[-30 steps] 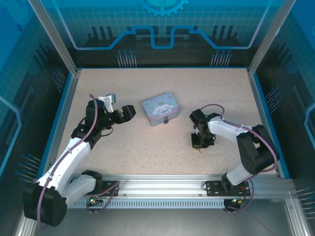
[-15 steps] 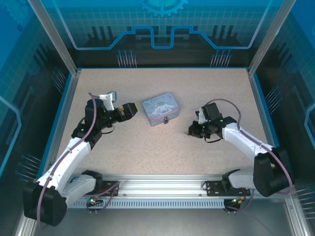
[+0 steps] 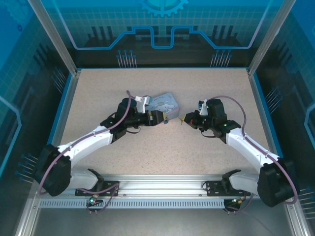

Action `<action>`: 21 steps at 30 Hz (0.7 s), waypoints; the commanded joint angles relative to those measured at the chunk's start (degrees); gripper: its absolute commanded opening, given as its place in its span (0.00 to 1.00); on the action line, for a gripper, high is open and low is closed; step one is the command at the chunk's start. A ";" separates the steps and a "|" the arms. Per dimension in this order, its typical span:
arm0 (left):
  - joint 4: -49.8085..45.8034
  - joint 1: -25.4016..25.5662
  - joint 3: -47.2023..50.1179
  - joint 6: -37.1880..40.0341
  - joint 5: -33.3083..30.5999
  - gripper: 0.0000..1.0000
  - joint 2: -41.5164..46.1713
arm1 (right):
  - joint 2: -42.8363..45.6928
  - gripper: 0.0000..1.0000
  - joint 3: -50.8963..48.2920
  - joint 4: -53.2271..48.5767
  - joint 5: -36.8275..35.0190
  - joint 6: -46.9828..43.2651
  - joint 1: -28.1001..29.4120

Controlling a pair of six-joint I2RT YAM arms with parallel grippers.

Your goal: Unlock the padlock with the key

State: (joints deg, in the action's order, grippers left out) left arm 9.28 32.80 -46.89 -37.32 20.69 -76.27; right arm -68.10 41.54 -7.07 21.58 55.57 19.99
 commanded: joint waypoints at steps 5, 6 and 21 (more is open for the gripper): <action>5.97 4.12 -6.00 0.23 -1.00 0.58 -7.07 | 0.45 0.00 1.52 1.50 2.40 2.16 1.79; 5.98 4.50 -6.54 0.32 -1.07 0.57 -7.90 | 0.36 0.00 1.58 1.62 2.60 2.26 1.98; 5.40 7.19 -10.10 0.06 -1.62 0.39 -14.06 | 1.12 0.00 1.21 2.27 2.57 3.32 3.01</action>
State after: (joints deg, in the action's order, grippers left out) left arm 13.52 39.44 -55.13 -37.52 19.75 -89.41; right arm -68.07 41.58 -5.48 23.20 58.28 22.20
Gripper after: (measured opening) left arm 0.399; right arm 0.045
